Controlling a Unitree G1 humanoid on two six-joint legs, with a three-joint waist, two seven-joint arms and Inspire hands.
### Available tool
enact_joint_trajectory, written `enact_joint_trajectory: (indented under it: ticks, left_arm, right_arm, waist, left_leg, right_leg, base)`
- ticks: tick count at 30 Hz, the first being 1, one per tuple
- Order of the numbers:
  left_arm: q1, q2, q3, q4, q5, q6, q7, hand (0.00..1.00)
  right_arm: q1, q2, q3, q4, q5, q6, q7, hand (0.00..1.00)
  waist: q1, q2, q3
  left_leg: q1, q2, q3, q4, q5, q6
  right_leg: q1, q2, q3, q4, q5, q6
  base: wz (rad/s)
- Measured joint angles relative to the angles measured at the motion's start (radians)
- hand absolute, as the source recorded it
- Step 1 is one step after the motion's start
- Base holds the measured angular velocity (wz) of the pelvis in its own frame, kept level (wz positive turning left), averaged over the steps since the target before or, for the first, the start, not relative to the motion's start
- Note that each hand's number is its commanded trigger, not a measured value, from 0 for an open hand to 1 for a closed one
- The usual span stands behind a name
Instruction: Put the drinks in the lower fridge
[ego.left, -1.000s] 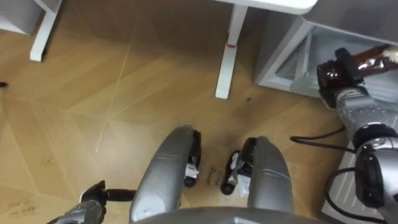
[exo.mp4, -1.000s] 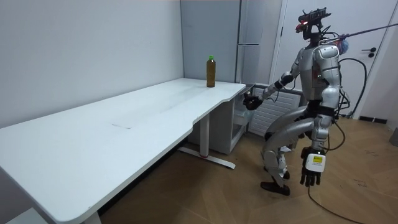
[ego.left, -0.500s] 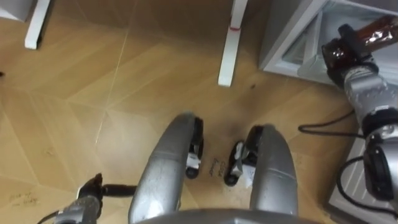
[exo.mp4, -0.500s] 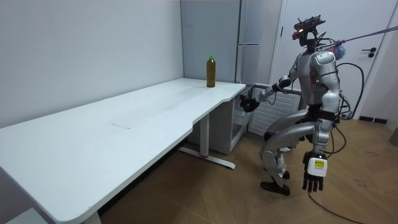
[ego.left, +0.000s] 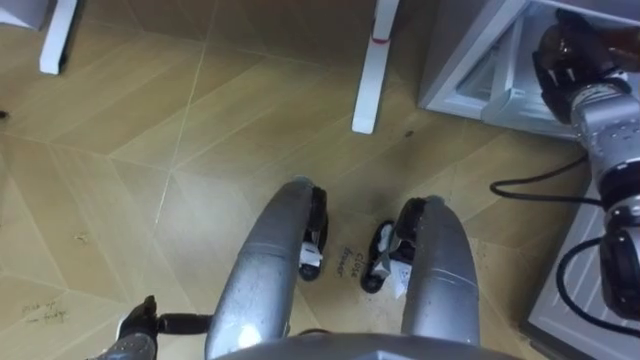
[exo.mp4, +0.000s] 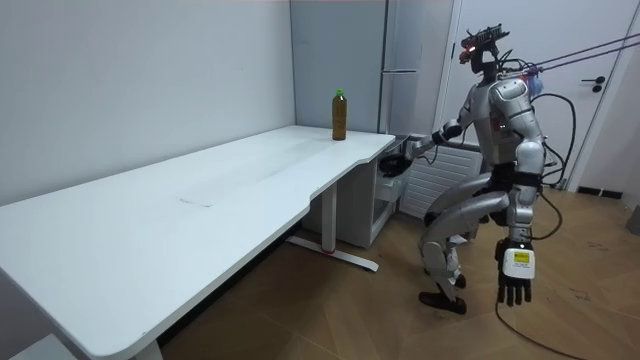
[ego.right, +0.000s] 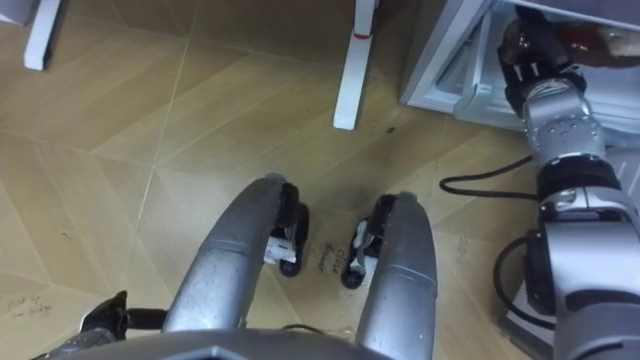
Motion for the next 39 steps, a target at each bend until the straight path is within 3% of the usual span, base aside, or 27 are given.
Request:
enact_joint_trajectory:
  ticks: [5,17,30,39]
  left_arm:
    - [0.036,0.013,0.007,-0.028,0.0,-0.01,-0.002,0.0]
    - [0.043,0.016,0.032,-0.017,-0.002,-0.031,-0.001,0.0]
    - [0.042,0.016,0.03,-0.017,-0.022,-0.032,-0.002,0.0]
    - [0.043,0.016,0.029,-0.018,-0.018,-0.016,-0.002,0.0]
  right_arm:
    - [0.0,0.0,-0.002,0.003,0.0,0.001,-0.007,0.0]
    - [0.0,-0.001,-0.043,0.055,0.006,0.0,-0.061,0.0]
    - [0.0,-0.024,-0.038,0.055,-0.009,-0.002,-0.059,0.0]
    - [0.0,-0.027,-0.034,0.054,-0.155,-0.002,-0.033,0.0]
  waist:
    - [-0.004,-0.002,0.0002]
    - [-0.001,0.007,-0.0006]
    - [0.001,0.025,-0.0003]
    - [0.005,0.026,-0.0003]
  left_leg:
    - [0.027,0.01,0.0,-0.066,0.016,0.003]
    - [0.111,0.01,0.001,-0.17,0.025,-0.002]
    - [0.124,0.012,0.004,-0.189,0.027,-0.006]
    - [0.147,0.015,0.014,-0.202,0.029,-0.009]
  right_leg:
    - [0.022,0.015,-0.003,-0.069,0.025,-0.009]
    - [0.1,0.022,-0.01,-0.167,0.033,-0.008]
    - [0.108,0.028,-0.006,-0.18,0.034,-0.008]
    - [0.123,0.035,0.005,-0.19,0.04,-0.007]
  base:
    - [-0.07]
    - [0.0]
    - [0.0]
    - [-0.03]
